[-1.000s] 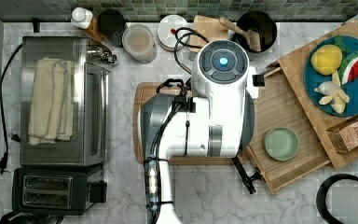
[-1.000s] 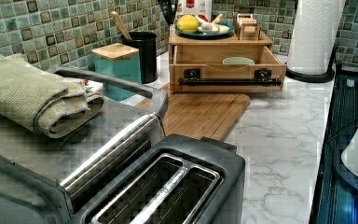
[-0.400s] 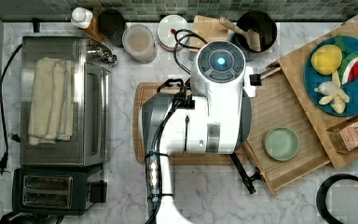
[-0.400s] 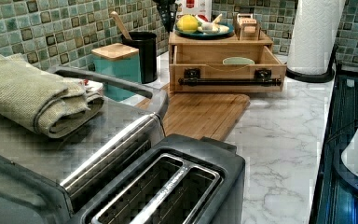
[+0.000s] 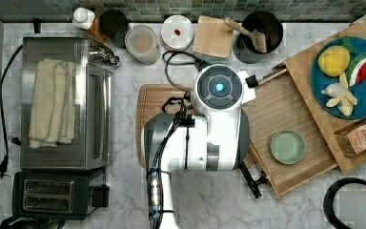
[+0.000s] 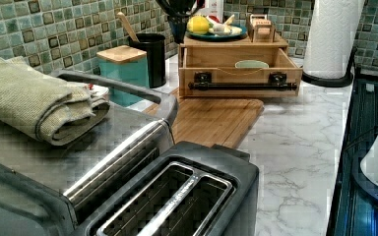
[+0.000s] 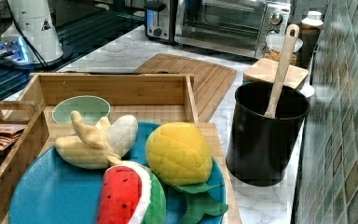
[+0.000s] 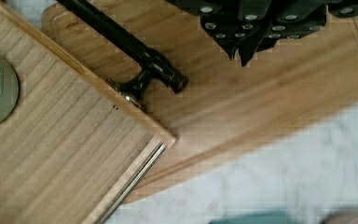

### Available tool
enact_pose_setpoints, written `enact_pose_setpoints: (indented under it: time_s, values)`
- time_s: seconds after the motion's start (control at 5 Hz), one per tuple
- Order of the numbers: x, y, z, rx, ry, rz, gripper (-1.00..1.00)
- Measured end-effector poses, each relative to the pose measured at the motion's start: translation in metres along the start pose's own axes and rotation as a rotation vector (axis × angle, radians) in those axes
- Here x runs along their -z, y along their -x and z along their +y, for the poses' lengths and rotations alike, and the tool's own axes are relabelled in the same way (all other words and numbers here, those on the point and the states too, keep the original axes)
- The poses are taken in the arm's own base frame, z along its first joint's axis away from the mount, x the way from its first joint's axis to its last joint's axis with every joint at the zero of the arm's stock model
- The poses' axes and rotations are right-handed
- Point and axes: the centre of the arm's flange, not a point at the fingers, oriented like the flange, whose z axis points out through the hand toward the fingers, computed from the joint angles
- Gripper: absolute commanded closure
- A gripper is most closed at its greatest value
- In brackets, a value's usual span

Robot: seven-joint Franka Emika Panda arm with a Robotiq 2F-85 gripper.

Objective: Close the drawer.

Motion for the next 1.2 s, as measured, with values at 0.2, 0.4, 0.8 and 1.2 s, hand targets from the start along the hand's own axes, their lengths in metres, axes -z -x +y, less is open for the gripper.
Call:
enact_pose_setpoints:
  time_s: [0.2,0.4,0.8,1.2]
  values:
    - [-0.02,0.024,-0.011,0.149,-0.012,-0.053,1.0]
    - [-0.039,0.046,-0.016,0.249,-0.011,-0.053,1.0]
    - [-0.062,0.077,0.01,0.601,0.001,-0.068,1.0]
    - [-0.072,0.083,0.02,0.836,0.047,0.065,1.0]
